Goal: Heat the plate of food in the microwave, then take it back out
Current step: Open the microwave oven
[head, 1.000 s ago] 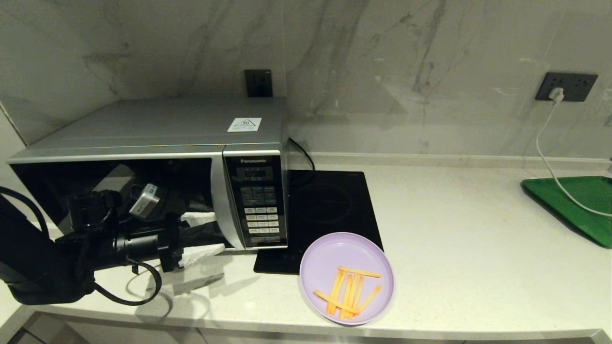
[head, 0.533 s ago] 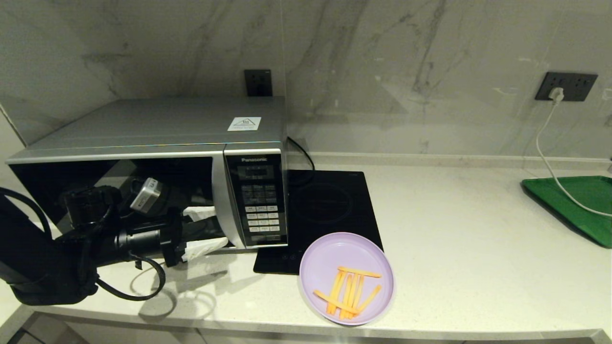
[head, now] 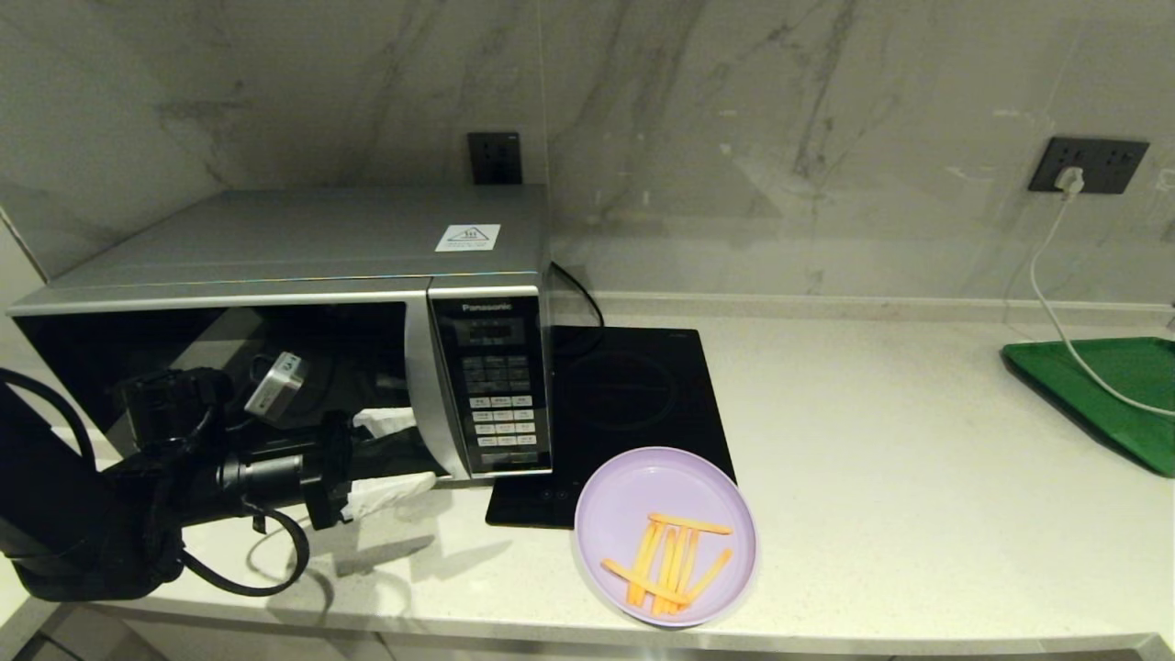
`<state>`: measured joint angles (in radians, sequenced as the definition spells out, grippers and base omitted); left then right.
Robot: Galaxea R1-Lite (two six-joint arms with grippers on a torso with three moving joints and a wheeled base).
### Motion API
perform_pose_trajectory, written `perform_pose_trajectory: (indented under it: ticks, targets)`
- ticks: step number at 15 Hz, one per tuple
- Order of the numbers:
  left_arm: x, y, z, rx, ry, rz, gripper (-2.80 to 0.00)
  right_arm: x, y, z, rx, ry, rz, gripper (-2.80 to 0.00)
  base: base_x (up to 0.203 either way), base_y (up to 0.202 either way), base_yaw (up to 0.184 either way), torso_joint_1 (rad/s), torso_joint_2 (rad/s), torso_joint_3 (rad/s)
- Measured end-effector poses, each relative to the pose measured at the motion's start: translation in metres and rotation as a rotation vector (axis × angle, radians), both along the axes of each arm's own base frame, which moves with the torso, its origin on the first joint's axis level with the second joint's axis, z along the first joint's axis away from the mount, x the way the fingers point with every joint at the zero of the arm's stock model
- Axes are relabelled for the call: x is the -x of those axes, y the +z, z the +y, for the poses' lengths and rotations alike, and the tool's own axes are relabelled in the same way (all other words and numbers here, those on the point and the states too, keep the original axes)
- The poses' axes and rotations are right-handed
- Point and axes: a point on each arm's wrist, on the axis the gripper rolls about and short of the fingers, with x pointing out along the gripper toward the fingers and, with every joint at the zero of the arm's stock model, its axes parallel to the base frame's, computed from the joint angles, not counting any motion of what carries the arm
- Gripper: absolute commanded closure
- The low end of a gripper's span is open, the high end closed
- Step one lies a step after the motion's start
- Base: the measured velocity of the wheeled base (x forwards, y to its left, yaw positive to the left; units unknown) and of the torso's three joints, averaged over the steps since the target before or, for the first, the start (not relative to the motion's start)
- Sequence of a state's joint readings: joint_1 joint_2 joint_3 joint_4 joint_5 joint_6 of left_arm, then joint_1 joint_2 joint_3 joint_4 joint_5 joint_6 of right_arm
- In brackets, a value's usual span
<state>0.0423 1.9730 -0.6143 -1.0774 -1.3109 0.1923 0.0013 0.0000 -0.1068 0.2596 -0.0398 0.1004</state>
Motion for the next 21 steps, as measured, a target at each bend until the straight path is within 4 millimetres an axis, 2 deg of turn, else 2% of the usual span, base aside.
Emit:
perform_pose_trajectory:
  ticks: [7,13,21]
  targets:
    - [-0.002,-0.004,-0.003,0.005,-0.025,0.015,-2.80,0.000,0.000,0.000,0.000,0.000,0.000,0.00,0.000,0.000,0.000,0.000,0.00,0.000]
    - [-0.010,-0.012,-0.003,0.005,-0.031,-0.012,-2.80,0.000,0.000,0.000,0.000,0.000,0.000,0.00,0.000,0.000,0.000,0.000,0.00,0.000]
    - [-0.010,-0.017,-0.009,0.018,-0.041,0.050,-2.80,0.000,0.000,0.000,0.000,0.000,0.000,0.00,0.000,0.000,0.000,0.000,0.00,0.000]
